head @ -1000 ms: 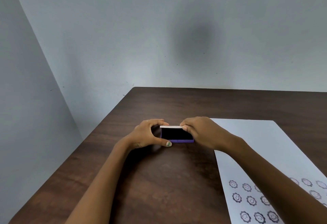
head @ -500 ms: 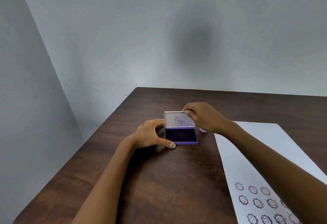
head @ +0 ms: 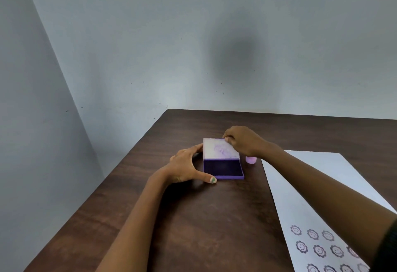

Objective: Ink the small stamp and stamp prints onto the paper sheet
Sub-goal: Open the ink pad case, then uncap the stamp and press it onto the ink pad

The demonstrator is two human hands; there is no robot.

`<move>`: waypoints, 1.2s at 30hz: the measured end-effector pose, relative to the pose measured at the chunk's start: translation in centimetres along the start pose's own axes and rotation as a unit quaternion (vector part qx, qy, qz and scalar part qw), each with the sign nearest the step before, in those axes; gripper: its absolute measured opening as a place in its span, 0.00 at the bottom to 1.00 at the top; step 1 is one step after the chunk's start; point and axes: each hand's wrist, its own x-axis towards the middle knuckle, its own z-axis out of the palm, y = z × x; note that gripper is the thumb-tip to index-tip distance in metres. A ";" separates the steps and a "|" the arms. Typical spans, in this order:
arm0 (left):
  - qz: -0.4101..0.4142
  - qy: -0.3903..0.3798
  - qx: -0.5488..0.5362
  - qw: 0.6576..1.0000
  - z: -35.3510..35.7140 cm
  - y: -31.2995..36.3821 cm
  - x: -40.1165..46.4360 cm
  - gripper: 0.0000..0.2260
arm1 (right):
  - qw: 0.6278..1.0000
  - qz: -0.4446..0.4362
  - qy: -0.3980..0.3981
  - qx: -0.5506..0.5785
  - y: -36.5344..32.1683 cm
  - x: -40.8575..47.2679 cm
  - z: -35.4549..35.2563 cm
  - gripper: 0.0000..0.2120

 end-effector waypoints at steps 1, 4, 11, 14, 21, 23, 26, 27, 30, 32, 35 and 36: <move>0.000 -0.002 -0.001 1.000 0.0 0.0 0.0 0.52 | 1.000 0.003 -0.006 -0.003 0.0 0.0 0.1 0.12; 0.004 0.000 0.000 1.000 0.0 -0.1 0.0 0.51 | 0.999 0.016 -0.038 -0.007 -0.1 0.2 0.2 0.15; -0.012 0.007 0.021 1.000 0.0 0.1 -0.2 0.49 | 0.995 0.035 -0.077 -0.061 -0.4 0.2 0.4 0.20; -0.017 0.003 0.031 0.999 0.0 0.2 -0.3 0.49 | 0.993 0.037 -0.081 -0.079 -0.5 0.3 0.6 0.20; -0.020 0.006 0.033 0.999 0.0 0.5 -0.6 0.49 | 0.995 0.016 -0.054 -0.076 -0.6 0.3 -0.2 0.21; -0.020 0.006 0.032 0.999 0.0 0.6 -0.7 0.49 | 0.998 0.003 -0.025 -0.058 -0.7 0.1 -1.2 0.19; -0.024 0.005 0.035 0.999 0.0 0.5 -0.8 0.48 | 1.000 -0.004 0.026 -0.001 -0.4 -1.2 -2.9 0.14; -0.025 0.005 0.036 0.999 0.0 0.5 -0.8 0.48 | 0.999 -0.001 0.049 0.018 -0.2 -1.8 -3.3 0.14; -0.020 0.006 0.039 0.999 -0.1 0.5 -0.7 0.47 | 0.992 0.014 0.105 0.070 0.5 -3.7 -3.4 0.14; -0.017 0.007 0.037 0.999 -0.1 0.5 -0.7 0.47 | 0.990 0.023 0.107 0.091 1.1 -4.8 -2.9 0.12; -0.002 0.003 0.033 0.999 -0.1 0.4 -0.6 0.46 | 0.990 0.038 0.092 0.098 1.8 -5.8 -1.8 0.12; 0.002 0.000 0.029 1.000 -0.1 0.4 -0.6 0.45 | 0.991 0.042 0.086 0.093 2.0 -5.9 -1.5 0.13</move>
